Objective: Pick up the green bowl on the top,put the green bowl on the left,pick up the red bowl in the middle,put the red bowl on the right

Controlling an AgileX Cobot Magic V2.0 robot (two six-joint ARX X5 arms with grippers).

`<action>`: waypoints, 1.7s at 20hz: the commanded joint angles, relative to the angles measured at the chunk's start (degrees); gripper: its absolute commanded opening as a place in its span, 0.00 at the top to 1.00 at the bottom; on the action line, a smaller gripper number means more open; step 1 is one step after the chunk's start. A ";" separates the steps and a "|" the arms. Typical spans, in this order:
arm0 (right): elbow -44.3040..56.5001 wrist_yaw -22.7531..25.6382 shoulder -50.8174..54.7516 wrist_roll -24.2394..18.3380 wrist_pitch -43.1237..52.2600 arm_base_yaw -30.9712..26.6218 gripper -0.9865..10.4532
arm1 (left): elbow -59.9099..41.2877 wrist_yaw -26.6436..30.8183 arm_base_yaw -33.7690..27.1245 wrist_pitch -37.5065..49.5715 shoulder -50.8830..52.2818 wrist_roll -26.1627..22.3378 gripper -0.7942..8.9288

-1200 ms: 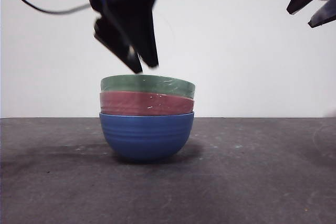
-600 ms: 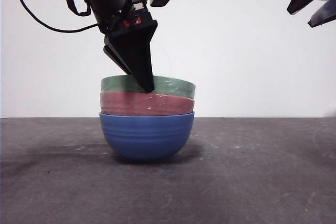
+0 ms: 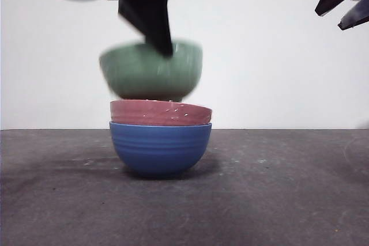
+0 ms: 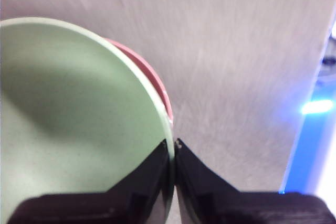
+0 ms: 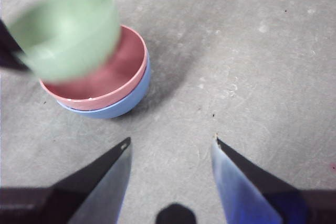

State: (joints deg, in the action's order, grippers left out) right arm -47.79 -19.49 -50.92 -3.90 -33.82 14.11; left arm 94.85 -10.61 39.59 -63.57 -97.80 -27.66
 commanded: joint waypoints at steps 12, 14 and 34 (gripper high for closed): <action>-0.22 0.35 -0.09 -0.52 0.28 -0.13 0.70 | -7.50 15.32 -1.90 -5.27 23.50 19.19 0.93; -0.22 0.35 -0.09 -0.50 0.28 -0.13 0.70 | -16.13 18.69 -1.90 -1.31 26.91 22.73 0.93; -0.22 0.31 -0.24 1.46 3.43 -0.13 0.70 | -50.73 14.62 -0.90 29.75 25.97 29.55 0.93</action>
State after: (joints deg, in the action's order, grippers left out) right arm -47.83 -19.33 -50.94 -2.81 -30.83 14.00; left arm 44.88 4.47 38.48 -34.09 -71.72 1.54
